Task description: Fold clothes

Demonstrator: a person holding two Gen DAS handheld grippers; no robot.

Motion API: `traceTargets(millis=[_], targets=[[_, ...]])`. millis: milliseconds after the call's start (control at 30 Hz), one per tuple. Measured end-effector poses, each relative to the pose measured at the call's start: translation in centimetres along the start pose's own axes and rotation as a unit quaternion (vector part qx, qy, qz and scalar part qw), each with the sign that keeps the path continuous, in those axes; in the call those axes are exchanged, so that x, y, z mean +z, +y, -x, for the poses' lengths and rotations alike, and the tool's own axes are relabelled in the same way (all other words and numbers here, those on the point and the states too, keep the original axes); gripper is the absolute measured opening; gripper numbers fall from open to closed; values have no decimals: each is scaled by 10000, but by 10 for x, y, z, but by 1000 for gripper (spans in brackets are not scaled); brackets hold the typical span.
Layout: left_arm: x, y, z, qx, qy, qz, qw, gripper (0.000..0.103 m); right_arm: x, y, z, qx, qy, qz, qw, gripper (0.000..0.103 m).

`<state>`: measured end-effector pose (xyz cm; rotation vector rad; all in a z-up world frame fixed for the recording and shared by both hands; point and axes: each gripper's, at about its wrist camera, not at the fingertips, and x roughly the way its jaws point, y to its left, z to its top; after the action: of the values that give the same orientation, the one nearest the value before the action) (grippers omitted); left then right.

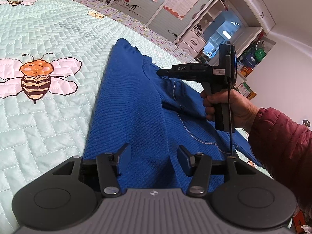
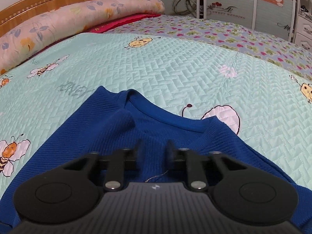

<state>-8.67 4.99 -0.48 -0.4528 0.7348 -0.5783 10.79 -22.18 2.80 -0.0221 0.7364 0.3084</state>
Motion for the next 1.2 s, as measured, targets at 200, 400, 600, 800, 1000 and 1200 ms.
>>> traceTargets(millis=[200, 400, 600, 800, 1000, 1200], targets=[[1, 2, -2, -19, 1, 18, 10000, 56, -2, 0, 16, -77, -303, -209, 9993, 4], [2, 4, -2, -34, 7, 21, 10000, 56, -7, -6, 18, -541, -200, -572, 9967, 3], [2, 5, -3, -51, 11, 23, 10000, 56, -17, -15, 24, -401, -487, -1126, 9916, 7], [1, 6, -4, -65, 12, 33, 10000, 56, -54, -66, 113, -706, -1644, -2658, 9473, 18], [1, 2, -5, 23, 12, -70, 10000, 56, -116, -120, 193, -1615, -1713, -3482, 9074, 33], [1, -3, -6, 128, 5, -190, 9997, 56, -141, -145, 200, -1619, -1512, -4366, 8720, 34]])
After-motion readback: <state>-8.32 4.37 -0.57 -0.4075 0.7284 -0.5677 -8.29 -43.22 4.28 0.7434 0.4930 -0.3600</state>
